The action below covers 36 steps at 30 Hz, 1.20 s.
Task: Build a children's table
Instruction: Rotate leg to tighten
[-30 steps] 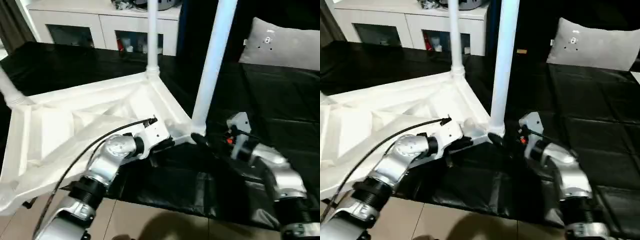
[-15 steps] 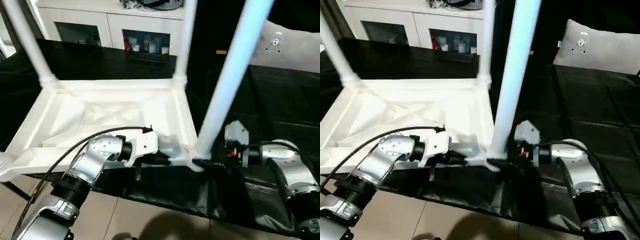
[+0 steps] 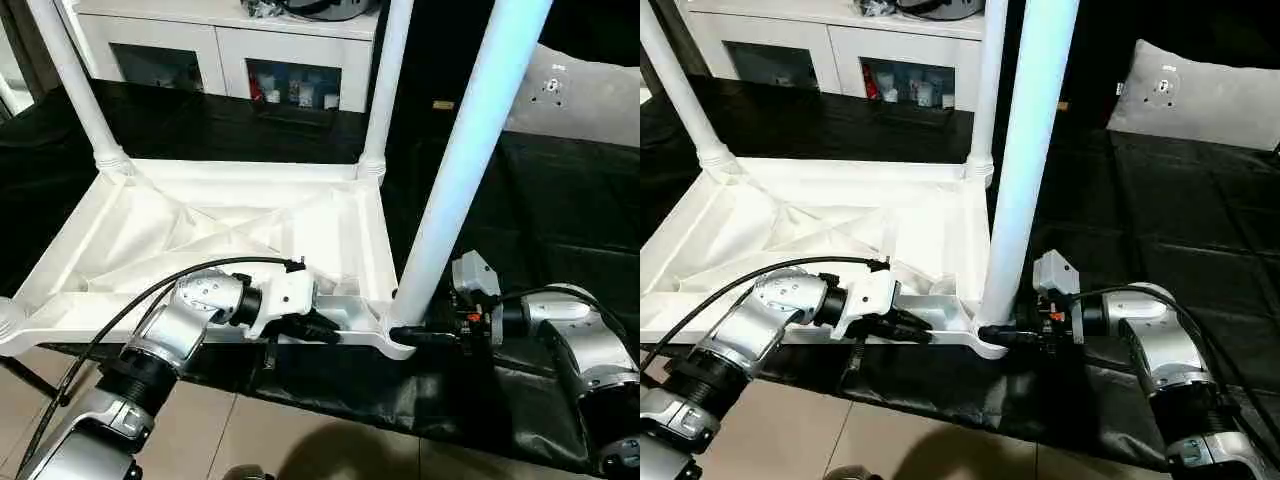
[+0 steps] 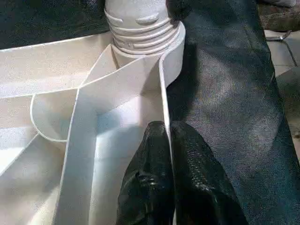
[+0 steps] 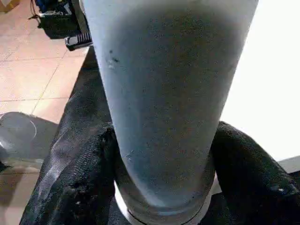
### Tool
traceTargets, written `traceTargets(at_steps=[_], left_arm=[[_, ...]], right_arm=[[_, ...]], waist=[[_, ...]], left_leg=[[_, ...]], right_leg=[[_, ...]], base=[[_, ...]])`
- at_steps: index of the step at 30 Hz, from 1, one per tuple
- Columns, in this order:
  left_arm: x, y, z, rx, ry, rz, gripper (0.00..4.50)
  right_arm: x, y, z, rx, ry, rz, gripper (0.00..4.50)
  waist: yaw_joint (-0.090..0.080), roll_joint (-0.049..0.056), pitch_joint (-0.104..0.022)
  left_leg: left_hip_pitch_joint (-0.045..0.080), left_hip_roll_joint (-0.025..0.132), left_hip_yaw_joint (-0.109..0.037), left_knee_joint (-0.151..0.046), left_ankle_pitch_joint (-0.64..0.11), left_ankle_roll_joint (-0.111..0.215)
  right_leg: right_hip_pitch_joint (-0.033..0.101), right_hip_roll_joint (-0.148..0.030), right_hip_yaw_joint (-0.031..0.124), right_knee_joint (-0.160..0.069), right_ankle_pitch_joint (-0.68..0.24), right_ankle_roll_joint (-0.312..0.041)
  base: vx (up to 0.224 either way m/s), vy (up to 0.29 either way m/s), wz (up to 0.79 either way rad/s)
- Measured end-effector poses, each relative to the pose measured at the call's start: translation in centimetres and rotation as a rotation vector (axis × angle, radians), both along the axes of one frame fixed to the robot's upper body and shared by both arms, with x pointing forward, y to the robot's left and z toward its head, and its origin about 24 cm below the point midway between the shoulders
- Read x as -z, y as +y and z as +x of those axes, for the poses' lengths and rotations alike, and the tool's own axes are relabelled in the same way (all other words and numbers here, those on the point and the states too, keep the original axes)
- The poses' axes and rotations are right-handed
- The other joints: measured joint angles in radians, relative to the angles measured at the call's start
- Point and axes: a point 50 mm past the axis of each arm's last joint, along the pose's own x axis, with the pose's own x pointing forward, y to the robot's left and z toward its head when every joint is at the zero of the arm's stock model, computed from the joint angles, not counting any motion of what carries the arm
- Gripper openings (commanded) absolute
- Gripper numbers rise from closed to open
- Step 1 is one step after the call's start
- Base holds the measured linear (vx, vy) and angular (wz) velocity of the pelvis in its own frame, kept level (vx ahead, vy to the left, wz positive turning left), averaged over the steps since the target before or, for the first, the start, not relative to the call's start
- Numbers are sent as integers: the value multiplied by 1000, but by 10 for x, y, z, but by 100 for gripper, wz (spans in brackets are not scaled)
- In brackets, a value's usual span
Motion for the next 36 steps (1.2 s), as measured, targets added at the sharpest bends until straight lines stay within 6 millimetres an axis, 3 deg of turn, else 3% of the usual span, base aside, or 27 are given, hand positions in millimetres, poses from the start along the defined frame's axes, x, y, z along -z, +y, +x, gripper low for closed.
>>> traceTargets(at_steps=[13, 19, 21, 25, 28, 30, 36], left_arm=[[0, -3, -2, -40, -2, -5, 0], [4, -14, 6, -239, -13, -7, 0], [6, -22, 14, -409, -15, -22, 0], [9, -49, 21, -586, 0, -69, 0], [9, -61, 23, -658, -8, -91, 0], [8, -65, 24, -685, -20, -93, 0], [4, -62, 27, -685, -61, -78, 0]], right_arm=[[5, 4, -6, 74, 59, 55, 257], [14, 12, 6, 357, 86, 115, 253], [18, 26, 23, 567, 59, 149, 250], [18, 37, 44, 843, 44, 160, 249], [15, 47, 55, 978, 39, 147, 249], [13, 52, 58, 1022, 28, 143, 305], [12, 54, 57, 1008, 9, 177, 364]], waist=[[3, -1, -1], [-14, 0, -1], [-37, 1, -1], [-62, 2, -2], [-68, 2, -2], [-65, 2, -2], [-63, 2, -2]], left_leg=[[2, 0, 0, 0, 0, 0], [9, 0, 0, 0, -2, -7], [9, 0, 0, 1, -1, -8], [9, -5, 2, 1, 0, -7], [7, -6, 2, 1, -1, -6], [6, -6, 2, -2, -2, -5], [4, -5, 2, -7, -2, -4]], right_leg=[[3, 0, 0, 0, 0, 0], [11, 0, 0, -3, -2, 5], [10, -1, 0, -3, -1, 4], [8, -7, -1, -4, -1, 5], [8, -9, -1, -4, 2, 7], [6, -10, -2, -4, 4, 8], [4, -10, -6, -4, 2, 5]], base=[[0, 0, 0], [0, 0, 0], [0, 0, 0], [0, 0, 0], [0, 0, 0], [0, 0, 0], [0, 0, 0]])
